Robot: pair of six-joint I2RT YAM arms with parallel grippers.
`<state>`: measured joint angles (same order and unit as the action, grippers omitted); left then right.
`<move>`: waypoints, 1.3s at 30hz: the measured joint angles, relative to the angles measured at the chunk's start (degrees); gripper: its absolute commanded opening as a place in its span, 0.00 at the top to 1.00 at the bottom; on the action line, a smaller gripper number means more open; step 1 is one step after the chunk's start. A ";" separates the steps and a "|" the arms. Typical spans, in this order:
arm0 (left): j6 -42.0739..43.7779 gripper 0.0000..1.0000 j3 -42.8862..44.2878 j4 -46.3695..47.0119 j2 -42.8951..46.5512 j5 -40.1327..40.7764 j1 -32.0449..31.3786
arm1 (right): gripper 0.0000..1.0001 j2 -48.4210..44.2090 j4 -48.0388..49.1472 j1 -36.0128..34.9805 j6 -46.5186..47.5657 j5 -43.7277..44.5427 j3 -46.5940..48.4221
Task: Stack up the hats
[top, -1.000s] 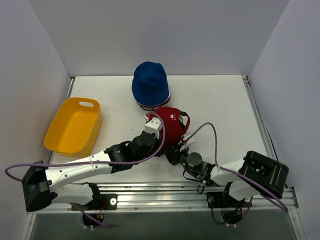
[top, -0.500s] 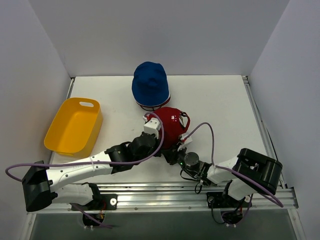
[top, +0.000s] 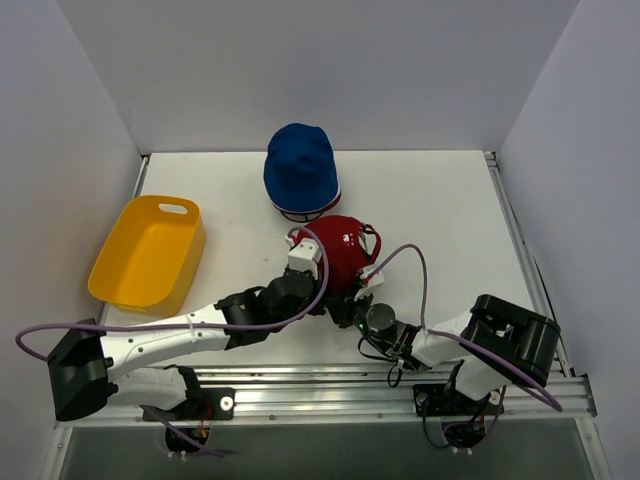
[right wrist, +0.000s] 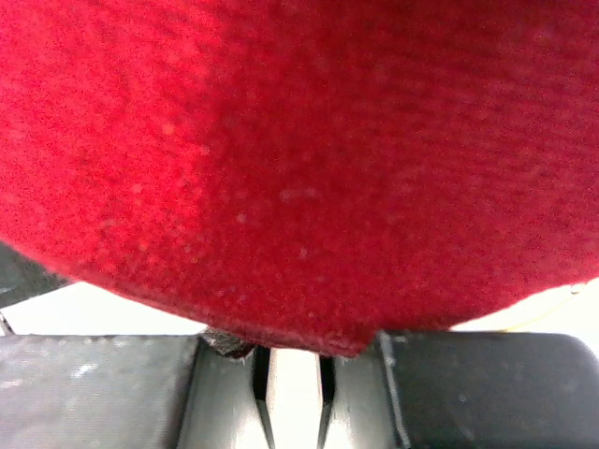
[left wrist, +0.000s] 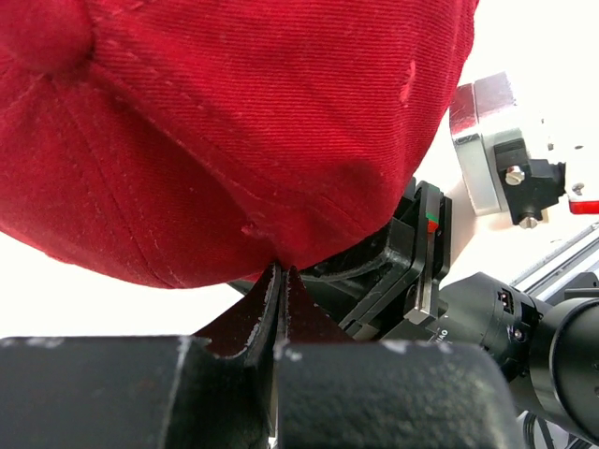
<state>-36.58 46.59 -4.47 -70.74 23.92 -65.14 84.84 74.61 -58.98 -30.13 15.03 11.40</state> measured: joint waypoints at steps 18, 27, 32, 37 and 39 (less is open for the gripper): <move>-0.74 0.98 -1.18 -0.22 4.17 2.03 -0.55 | 0.82 -8.98 -1.99 -0.13 -0.85 -1.49 -4.48; -0.70 0.98 -1.18 -0.35 4.11 2.47 -0.55 | 0.86 -14.47 -6.78 -0.42 -0.63 -1.73 -4.59; -0.68 0.98 -1.11 -0.28 3.37 2.43 -0.55 | 0.93 -13.29 -5.97 -0.44 -0.87 -1.33 -5.42; -0.70 0.98 -1.11 0.09 2.64 2.45 -0.55 | 0.95 -7.45 -2.86 -0.46 -1.29 -1.64 -5.42; -0.70 0.98 -1.11 0.28 2.60 2.45 -0.55 | 0.97 -4.57 -1.75 -0.68 -1.31 -1.86 -5.42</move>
<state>-37.28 45.47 -4.19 -68.14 26.37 -65.69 80.27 72.86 -59.66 -31.44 13.17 5.98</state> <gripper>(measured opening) 0.032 0.049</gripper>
